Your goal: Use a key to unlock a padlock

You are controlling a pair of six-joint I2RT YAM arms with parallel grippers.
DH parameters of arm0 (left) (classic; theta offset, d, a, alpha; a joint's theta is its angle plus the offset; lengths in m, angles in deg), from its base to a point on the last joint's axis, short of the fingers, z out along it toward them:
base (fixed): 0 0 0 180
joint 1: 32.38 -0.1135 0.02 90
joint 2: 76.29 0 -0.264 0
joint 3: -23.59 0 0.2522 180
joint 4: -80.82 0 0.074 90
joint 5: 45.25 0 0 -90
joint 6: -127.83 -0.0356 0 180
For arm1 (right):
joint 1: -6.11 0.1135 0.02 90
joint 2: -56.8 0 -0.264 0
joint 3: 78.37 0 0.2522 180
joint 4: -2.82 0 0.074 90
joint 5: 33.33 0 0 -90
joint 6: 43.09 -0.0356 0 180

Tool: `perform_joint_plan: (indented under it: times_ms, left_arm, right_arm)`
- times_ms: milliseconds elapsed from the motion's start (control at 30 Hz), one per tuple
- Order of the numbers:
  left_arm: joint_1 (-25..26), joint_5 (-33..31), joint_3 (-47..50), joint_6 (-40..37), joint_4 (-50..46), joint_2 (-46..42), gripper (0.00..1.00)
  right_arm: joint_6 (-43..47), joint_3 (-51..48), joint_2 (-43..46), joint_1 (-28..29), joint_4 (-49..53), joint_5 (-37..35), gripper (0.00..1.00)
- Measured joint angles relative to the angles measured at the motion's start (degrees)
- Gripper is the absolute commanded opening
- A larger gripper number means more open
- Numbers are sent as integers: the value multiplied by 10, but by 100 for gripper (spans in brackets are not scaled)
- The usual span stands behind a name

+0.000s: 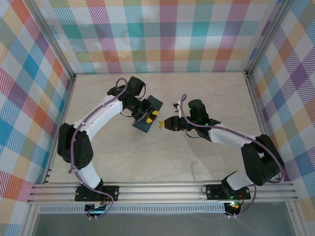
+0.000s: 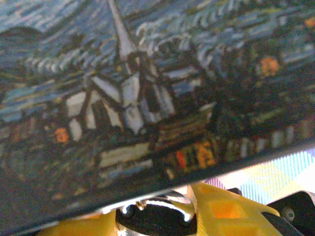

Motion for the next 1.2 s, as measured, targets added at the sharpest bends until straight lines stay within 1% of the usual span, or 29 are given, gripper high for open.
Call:
perform_joint_plan:
  times_ms: [1200]
  left_arm:
    - [-10,2,9,0,1,-5,8]
  right_arm:
    - [-3,10,-12,3,-17,8,2]
